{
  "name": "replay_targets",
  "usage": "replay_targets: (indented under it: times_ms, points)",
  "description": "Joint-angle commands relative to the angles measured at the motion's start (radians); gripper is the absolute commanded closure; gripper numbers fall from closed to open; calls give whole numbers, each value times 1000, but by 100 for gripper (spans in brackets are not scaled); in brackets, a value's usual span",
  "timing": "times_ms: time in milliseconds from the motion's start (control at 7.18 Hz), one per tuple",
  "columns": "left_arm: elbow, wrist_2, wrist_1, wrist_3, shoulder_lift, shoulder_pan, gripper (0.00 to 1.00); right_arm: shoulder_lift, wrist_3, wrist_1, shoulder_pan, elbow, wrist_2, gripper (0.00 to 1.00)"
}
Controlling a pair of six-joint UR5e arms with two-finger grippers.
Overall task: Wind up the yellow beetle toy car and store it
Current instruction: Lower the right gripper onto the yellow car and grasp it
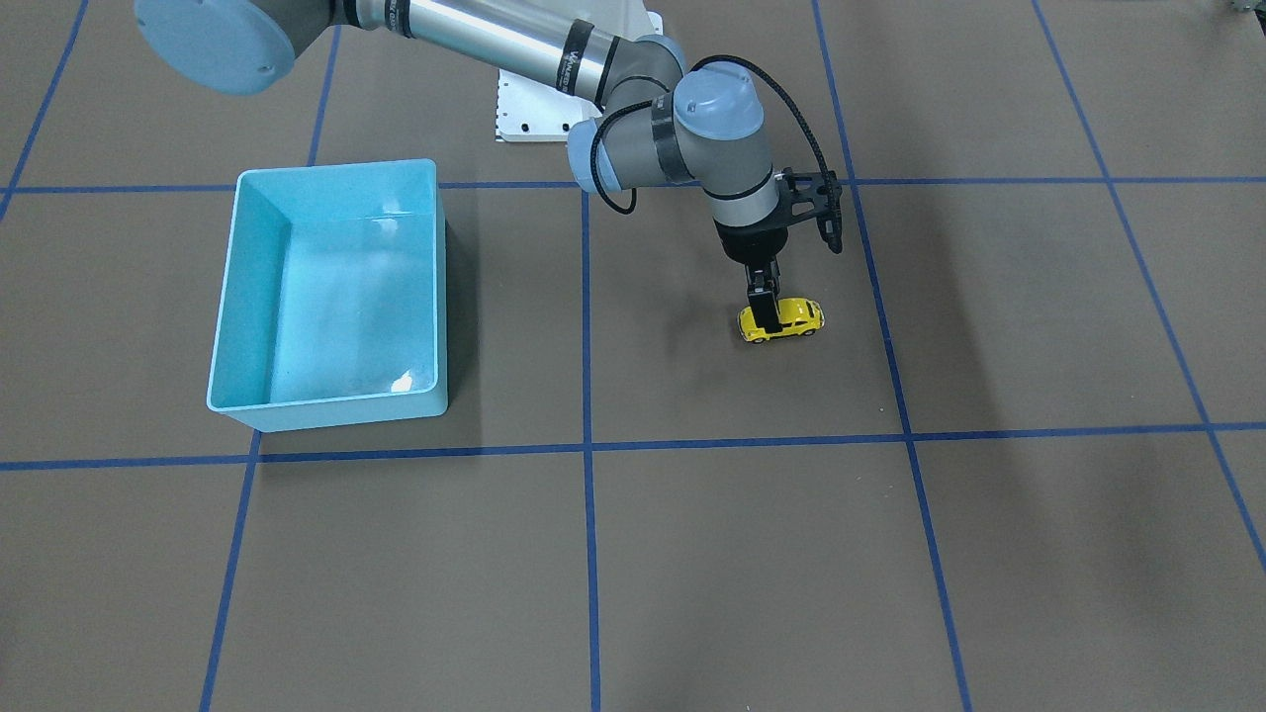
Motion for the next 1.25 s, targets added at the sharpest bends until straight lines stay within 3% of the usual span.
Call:
replay_targets:
  times_ms: [0, 835, 1114]
  points:
    - [1, 1, 0, 0, 1, 0, 0, -2, 9, 69, -7, -52, -5, 1]
    - [18, 1, 0, 2, -12, 0, 0, 38, 69, 72, -21, -99, -22, 8]
    - [38, 1, 0, 2, -25, 0, 0, 41, 82, 72, -21, -99, -28, 28]
